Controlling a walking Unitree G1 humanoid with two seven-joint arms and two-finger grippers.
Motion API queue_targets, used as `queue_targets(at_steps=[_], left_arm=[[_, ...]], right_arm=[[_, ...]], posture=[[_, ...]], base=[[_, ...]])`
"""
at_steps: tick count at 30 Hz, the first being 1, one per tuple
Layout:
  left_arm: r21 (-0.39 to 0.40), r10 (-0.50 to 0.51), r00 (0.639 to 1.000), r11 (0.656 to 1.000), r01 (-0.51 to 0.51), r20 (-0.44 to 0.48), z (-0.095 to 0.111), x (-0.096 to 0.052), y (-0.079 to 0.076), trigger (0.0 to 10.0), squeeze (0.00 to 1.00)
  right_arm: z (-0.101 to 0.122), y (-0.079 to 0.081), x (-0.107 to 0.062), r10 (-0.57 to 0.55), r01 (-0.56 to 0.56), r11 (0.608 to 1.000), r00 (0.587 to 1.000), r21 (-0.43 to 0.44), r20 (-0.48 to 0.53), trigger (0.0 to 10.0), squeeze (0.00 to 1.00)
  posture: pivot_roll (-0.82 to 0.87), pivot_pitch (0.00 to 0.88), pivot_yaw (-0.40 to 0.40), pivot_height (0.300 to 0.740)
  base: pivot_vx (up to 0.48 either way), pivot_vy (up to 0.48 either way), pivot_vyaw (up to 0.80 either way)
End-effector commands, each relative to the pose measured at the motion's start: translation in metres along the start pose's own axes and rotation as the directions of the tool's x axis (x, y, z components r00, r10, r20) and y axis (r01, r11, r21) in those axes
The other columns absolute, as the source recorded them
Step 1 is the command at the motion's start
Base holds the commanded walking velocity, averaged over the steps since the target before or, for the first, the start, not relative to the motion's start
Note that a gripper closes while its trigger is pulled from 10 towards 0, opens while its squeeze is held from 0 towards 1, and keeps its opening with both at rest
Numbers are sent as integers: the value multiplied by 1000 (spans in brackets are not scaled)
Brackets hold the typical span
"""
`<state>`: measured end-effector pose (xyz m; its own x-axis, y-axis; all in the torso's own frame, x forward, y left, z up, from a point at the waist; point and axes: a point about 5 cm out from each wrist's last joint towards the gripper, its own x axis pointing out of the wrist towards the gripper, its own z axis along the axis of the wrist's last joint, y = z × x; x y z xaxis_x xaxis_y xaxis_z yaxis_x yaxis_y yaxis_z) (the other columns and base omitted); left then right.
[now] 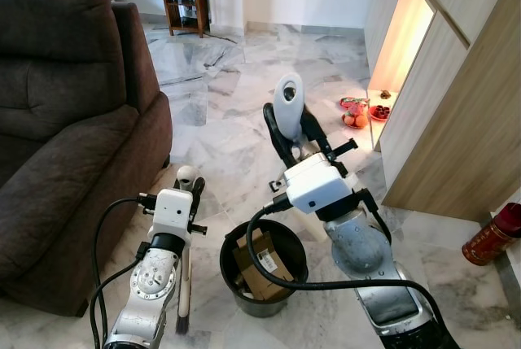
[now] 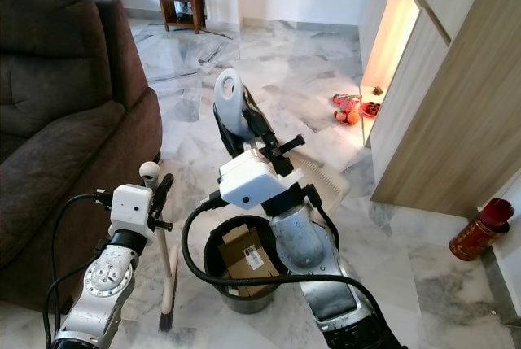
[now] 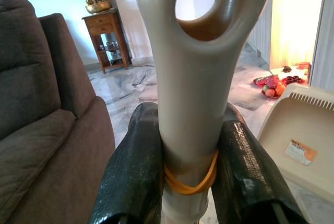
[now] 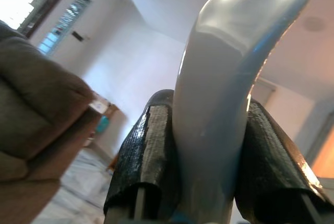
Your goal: Sweep floor
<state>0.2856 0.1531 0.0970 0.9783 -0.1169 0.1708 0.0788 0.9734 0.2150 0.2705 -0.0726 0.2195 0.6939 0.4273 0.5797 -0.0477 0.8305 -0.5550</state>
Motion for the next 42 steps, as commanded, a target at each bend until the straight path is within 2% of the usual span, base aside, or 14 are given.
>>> queue_targets(at_steps=[1, 3, 6, 8, 9, 11, 12, 16, 17, 19, 23, 24, 28, 42], left_arm=[[15, -2, 999, 1000, 1, 51, 8, 3, 1, 10000, 0], [15, 0, 999, 1000, 0, 51, 8, 2, 2, 10000, 0], [15, 1, 999, 1000, -2, 50, 8, 2, 2, 10000, 0], [15, 2, 999, 1000, -3, 51, 8, 1, 2, 10000, 0], [15, 2, 999, 1000, -3, 51, 8, 1, 2, 10000, 0], [16, 2, 999, 1000, -2, 51, 8, 1, 3, 10000, 0], [16, 2, 999, 1000, -2, 51, 8, 1, 3, 10000, 0], [18, 3, 999, 1000, -4, 50, 8, -1, 5, 10000, 0], [18, 3, 999, 1000, -4, 50, 8, -1, 5, 10000, 0], [20, 3, 999, 1000, -4, 49, 7, -2, 6, 10000, 0], [21, 4, 999, 1000, -5, 49, 8, -3, 7, 10000, 0], [23, 3, 999, 1000, -4, 48, 7, -4, 7, 10000, 0], [25, 2, 999, 1000, -3, 46, 7, -6, 8, 10000, 0], [11, -3, 999, 1000, 3, 46, 7, -8, 8, 10000, 0]], right_arm=[[-1, -19, 8, -99, 99, 994, 995, -40, 3, 10000, 0], [-15, -30, 6, -160, 156, 985, 986, -72, -53, 10000, 0], [-27, -37, 3, -204, 195, 976, 974, -94, -94, 10000, 0], [-47, -47, -5, -276, 257, 958, 946, -129, -170, 10000, 0], [-47, -47, -5, -276, 257, 958, 946, -129, -170, 10000, 0], [-59, -53, -11, -329, 301, 942, 919, -152, -219, 10000, 0], [-59, -53, -11, -329, 301, 942, 919, -152, -219, 10000, 0], [-88, -54, -31, -360, 332, 933, 867, -140, -345, 10000, 0], [-88, -54, -31, -360, 332, 933, 867, -140, -345, 10000, 0], [-107, -52, -51, -384, 369, 921, 814, -122, -436, 10000, 0], [-119, -53, -64, -408, 401, 907, 766, -128, -497, 10000, 0], [-125, -52, -71, -416, 414, 901, 742, -130, -526, 10000, 0], [-136, -51, -83, -420, 424, 896, 708, -135, -568, 10000, 0], [-144, -47, -85, -401, 421, 901, 716, -104, -572, 10000, 0]], posture=[[102, 16, -6, 740], [101, 16, -6, 740], [102, 17, -6, 740], [104, 17, -4, 740], [104, 17, -4, 740], [105, 17, -4, 740], [105, 17, -4, 740], [105, 18, -4, 740], [105, 18, -4, 740], [109, 20, -2, 740], [109, 21, 0, 740], [109, 21, 0, 740], [114, 23, 1, 740], [119, 23, 2, 740]], base=[[0, 0, 0], [0, 0, 0], [0, 0, 0], [0, 0, 0], [0, 0, 0], [0, 0, 0], [0, 0, 0], [0, 0, 0], [0, 0, 0], [0, 0, 0], [0, 0, 0], [0, 0, 0], [0, 0, 0], [0, 0, 0]])
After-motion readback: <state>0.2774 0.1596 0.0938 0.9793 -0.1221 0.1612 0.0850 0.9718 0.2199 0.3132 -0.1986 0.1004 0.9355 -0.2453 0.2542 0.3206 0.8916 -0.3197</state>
